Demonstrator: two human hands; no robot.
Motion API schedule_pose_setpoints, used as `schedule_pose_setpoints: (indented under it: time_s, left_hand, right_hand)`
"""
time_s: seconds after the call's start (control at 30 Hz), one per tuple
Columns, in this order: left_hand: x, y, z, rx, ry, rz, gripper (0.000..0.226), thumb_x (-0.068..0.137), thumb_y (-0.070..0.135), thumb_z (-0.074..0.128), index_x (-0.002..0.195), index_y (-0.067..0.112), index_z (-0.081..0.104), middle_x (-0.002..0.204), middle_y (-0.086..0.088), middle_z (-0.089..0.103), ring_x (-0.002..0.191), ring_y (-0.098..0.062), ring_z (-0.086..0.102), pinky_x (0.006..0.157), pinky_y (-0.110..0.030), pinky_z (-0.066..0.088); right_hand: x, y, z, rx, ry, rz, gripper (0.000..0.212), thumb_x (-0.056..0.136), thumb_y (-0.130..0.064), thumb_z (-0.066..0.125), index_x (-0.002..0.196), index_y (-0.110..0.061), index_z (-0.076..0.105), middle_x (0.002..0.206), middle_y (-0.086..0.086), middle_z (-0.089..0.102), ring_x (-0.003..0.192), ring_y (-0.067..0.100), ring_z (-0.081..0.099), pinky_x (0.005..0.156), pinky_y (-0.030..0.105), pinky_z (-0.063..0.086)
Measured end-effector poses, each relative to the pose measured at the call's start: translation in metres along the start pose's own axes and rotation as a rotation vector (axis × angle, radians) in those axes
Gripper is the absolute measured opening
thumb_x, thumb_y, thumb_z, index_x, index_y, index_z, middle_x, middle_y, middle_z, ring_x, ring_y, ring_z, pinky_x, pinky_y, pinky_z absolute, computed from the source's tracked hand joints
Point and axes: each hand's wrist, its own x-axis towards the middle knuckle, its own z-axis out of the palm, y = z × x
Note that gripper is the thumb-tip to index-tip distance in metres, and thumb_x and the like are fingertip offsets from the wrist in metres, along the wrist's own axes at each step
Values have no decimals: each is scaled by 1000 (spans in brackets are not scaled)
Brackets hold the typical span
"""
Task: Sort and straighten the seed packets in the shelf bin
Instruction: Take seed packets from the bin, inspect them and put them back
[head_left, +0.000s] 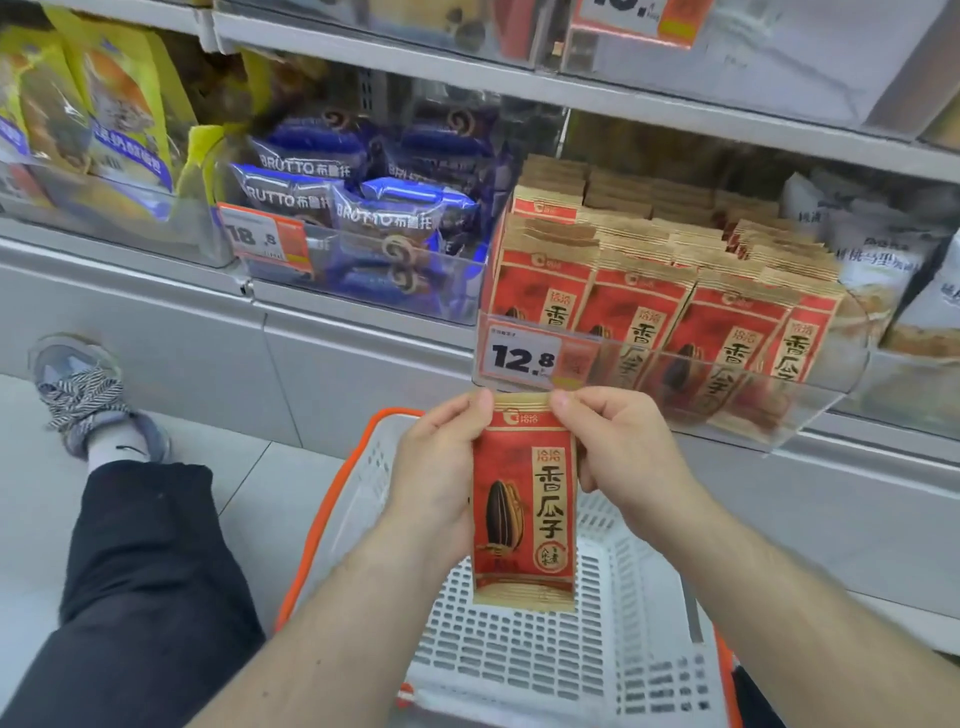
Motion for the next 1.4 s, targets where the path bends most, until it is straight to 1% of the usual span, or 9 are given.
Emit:
schedule_pose_setpoints:
  time_s: [0.13,0.43,0.57,0.7,0.8,0.97,1.1,1.23,1.4]
  left_hand:
    - [1,-6,-5,-4,-29,-31,40,101,26,50,118,-6,66,111,-29,70,99,-41,70,75,-42,61]
    - [2,-10,-9,61,18,-15,36,99,28,56,115,-3,67,108,-28,71,95,-40,71,78,-46,61]
    - [1,-9,-8,56,41,-45,37,98,27,57,120,-2,66,109,-27,72,101,-45,70,80,-51,61]
    - [2,-6,-9,46,58,-55,32,98,27,58,116,2,68,103,-23,74,90,-37,74,69,-45,62]
    - [3,-2,-11,54,53,-53,29,99,27,57,113,6,70,100,-19,76,82,-30,75,65,-40,62]
    - [3,-6,-14,152,14,-63,32,99,33,58,116,9,70,107,-18,75,102,-35,72,97,-55,54]
    - [2,-10,-16,184,-23,-75,32,100,30,56,118,7,70,107,-17,75,102,-36,72,93,-53,56]
    - [3,-7,-19,132,15,-66,26,99,24,57,114,6,69,102,-18,76,88,-33,75,73,-42,60]
    - [4,-4,-19,87,44,-70,18,99,27,58,101,14,70,96,-14,77,80,-28,76,85,-52,59]
  right_hand:
    - [-6,3,2,123,24,75,41,100,-16,54,62,-3,58,47,4,53,32,8,42,37,18,32]
    - [-8,7,5,258,50,179,33,98,-15,57,66,-4,55,50,9,45,33,12,35,36,21,28]
    - [-8,9,2,177,5,140,36,99,-22,56,70,-2,62,52,8,54,35,11,41,40,20,34]
    - [-5,14,-4,-21,-65,72,43,100,-33,54,81,4,66,74,17,69,43,14,48,49,24,39]
    - [-2,18,-7,-146,-95,67,39,98,-33,58,80,0,67,72,11,70,46,13,54,53,27,40]
    - [-1,18,-8,-80,-48,62,36,99,-23,58,75,3,66,58,2,65,46,9,53,48,21,41]
    - [0,19,-8,51,-7,100,36,100,-19,56,79,8,66,56,4,64,44,10,48,46,21,40]
    - [1,18,-11,64,-123,127,34,99,-26,57,77,-2,66,62,5,66,49,14,50,50,25,37]
    - [0,18,-16,-59,-355,224,29,95,-24,62,99,4,66,77,10,73,58,14,57,57,27,39]
